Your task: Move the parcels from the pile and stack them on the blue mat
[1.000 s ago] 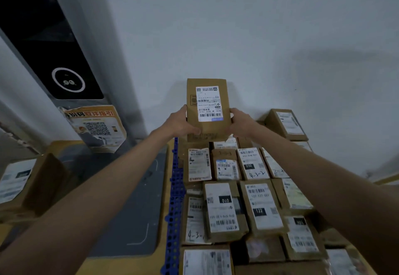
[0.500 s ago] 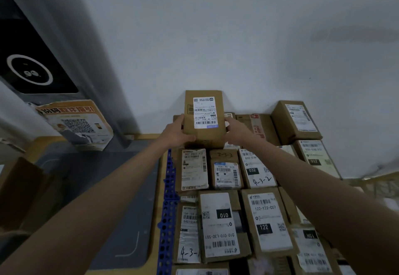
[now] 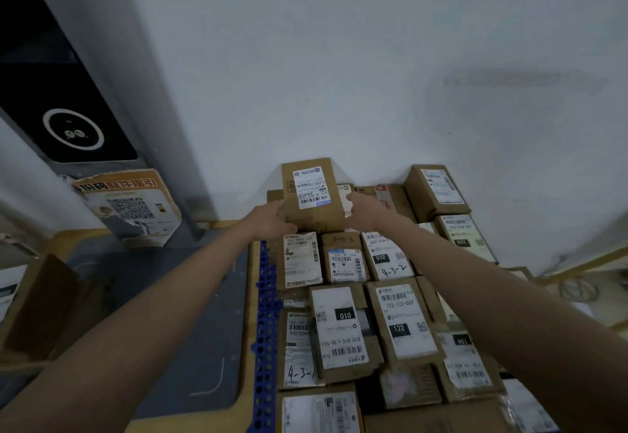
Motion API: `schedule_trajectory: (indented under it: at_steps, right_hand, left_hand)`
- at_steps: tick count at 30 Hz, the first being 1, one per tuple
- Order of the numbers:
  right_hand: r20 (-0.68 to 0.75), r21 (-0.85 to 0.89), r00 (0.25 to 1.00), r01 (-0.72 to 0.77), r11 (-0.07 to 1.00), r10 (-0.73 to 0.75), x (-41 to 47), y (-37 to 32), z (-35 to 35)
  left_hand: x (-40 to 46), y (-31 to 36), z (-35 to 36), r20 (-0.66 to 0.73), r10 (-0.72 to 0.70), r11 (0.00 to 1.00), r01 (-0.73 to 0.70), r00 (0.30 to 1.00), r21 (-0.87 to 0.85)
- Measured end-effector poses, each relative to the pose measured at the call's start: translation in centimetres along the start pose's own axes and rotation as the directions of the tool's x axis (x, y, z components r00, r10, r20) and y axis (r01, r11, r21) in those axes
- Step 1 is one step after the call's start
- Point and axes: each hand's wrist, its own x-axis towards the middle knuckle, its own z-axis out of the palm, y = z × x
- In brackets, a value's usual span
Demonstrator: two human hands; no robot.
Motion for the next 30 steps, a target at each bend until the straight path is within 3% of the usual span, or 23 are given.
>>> schedule_trajectory:
  at_steps: [8,13,21,30]
  right_hand:
    - [-0.041,-0.049,0.997,0.065,0.997,-0.067,-7.9,-3.3,0.1]
    - [-0.05,-0.102,0.984,0.166,0.981,-0.172,-13.5,-5.9,3.4]
    - [0.132,-0.159,0.967,0.239,0.958,-0.219,-20.4,-10.4,9.9]
    - [0.222,-0.194,0.918,0.371,0.908,-0.328,-23.2,-15.2,14.1]
  left_hand:
    - [-9.0,-0.1,-1.9,-0.03,0.05,0.987,-0.045,0.998,0.153]
    - [-15.5,-2.7,-1.6,0.024,0.017,0.965,-0.023,1.0,0.26]
    - [-24.8,-8.1,0.0,0.047,0.005,0.948,-0.02,0.999,0.318]
    - [-31.8,-13.6,0.7,-0.009,-0.119,0.939,0.116,0.993,0.324]
